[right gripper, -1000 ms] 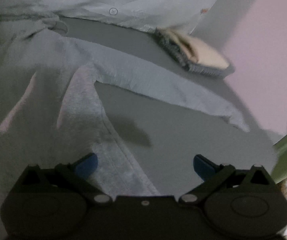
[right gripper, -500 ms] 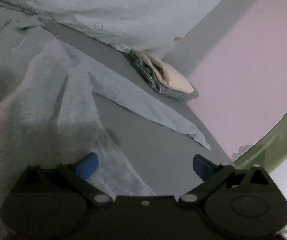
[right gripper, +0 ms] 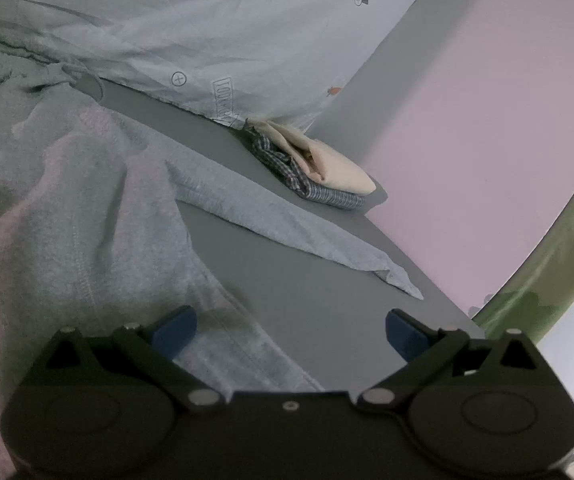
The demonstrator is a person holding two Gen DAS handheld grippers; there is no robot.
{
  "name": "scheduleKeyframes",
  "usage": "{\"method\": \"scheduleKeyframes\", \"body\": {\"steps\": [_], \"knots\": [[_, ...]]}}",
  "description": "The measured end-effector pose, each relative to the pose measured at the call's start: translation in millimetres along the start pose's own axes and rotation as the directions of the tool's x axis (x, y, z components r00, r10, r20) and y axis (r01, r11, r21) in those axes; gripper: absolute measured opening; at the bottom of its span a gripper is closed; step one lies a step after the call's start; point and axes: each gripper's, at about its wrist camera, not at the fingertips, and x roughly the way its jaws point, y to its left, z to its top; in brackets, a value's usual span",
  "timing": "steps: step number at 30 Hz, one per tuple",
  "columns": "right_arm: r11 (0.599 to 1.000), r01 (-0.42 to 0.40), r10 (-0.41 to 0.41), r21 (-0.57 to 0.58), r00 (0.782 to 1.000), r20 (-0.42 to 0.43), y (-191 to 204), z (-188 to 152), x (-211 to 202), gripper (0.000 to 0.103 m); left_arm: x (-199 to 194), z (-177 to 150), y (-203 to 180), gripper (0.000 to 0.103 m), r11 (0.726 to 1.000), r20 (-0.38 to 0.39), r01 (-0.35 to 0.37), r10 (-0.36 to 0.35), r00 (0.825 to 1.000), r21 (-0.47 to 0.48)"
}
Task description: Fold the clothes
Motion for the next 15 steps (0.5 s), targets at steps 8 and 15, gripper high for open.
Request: {"method": "scheduleKeyframes", "body": {"steps": [8,15], "knots": [[1.000,0.000,0.000,0.005,1.000,0.004,2.3,-0.1,-1.0,0.102,36.3,-30.2,-39.9,0.092,0.964,-0.035,-0.117,0.129,0.991,0.241],[1.000,0.001,-0.001,0.008,1.000,0.008,2.6,-0.1,-1.4,0.102,30.3,-27.1,-16.7,0.024,0.917,0.004,-0.358,0.362,0.932,0.175]]}}
